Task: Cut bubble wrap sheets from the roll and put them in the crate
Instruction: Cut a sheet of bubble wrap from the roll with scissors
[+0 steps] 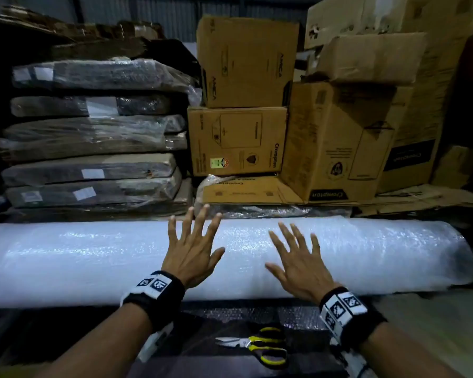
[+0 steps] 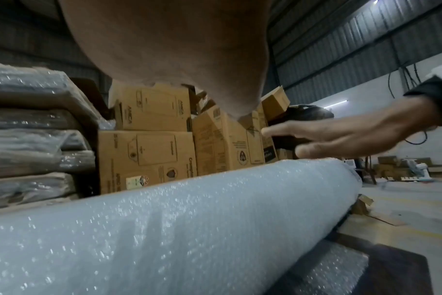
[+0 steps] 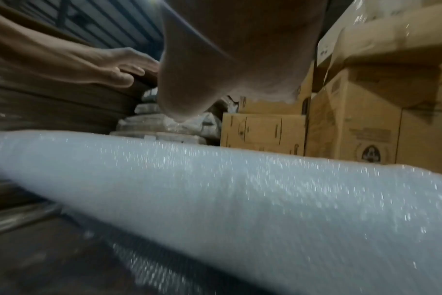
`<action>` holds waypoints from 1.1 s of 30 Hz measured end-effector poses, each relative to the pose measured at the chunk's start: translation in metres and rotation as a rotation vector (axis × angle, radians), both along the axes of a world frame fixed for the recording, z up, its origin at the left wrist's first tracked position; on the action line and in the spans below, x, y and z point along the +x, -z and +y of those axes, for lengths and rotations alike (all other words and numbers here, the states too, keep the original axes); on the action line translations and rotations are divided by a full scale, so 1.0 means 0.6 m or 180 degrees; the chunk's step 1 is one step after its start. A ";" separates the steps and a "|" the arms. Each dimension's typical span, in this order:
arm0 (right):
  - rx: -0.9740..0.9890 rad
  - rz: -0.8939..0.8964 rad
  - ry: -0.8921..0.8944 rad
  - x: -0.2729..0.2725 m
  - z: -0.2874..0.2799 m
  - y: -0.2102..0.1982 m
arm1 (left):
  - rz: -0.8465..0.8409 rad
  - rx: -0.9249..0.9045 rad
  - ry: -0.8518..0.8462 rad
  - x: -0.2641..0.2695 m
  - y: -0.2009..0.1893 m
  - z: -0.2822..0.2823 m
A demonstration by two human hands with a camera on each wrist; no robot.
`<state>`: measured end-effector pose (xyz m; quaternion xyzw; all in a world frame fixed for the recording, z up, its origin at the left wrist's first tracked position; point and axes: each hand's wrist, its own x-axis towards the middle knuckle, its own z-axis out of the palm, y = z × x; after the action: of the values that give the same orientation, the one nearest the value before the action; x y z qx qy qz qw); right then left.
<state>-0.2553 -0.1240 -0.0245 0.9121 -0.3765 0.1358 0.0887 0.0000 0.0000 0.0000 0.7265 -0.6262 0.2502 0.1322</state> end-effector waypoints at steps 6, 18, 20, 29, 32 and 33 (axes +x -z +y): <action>0.0616 0.0932 0.0098 0.005 -0.064 0.148 | 0.0081 0.0410 -0.0027 0.008 0.096 -0.070; 0.0285 0.0244 -0.0206 0.077 -0.247 0.139 | 0.0238 0.0920 -0.0139 0.024 0.228 -0.214; 0.0138 0.0167 -0.0318 0.078 -0.259 0.154 | 0.0282 0.0897 -0.0201 0.041 0.233 -0.250; 0.0154 0.0224 -0.0332 0.106 -0.329 0.178 | 0.0306 0.0594 -0.0275 0.040 0.268 -0.304; 0.0170 0.0205 -0.0290 0.122 -0.358 0.172 | 0.0305 0.0777 -0.0307 0.037 0.300 -0.309; 0.0152 0.0185 -0.0274 0.124 -0.366 0.173 | 0.0306 0.0779 -0.0342 0.037 0.302 -0.317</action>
<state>-0.1809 -0.3434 -0.1282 0.9329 -0.3372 0.1039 0.0719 0.0224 -0.1899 -0.1811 0.7809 -0.6051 0.1435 0.0588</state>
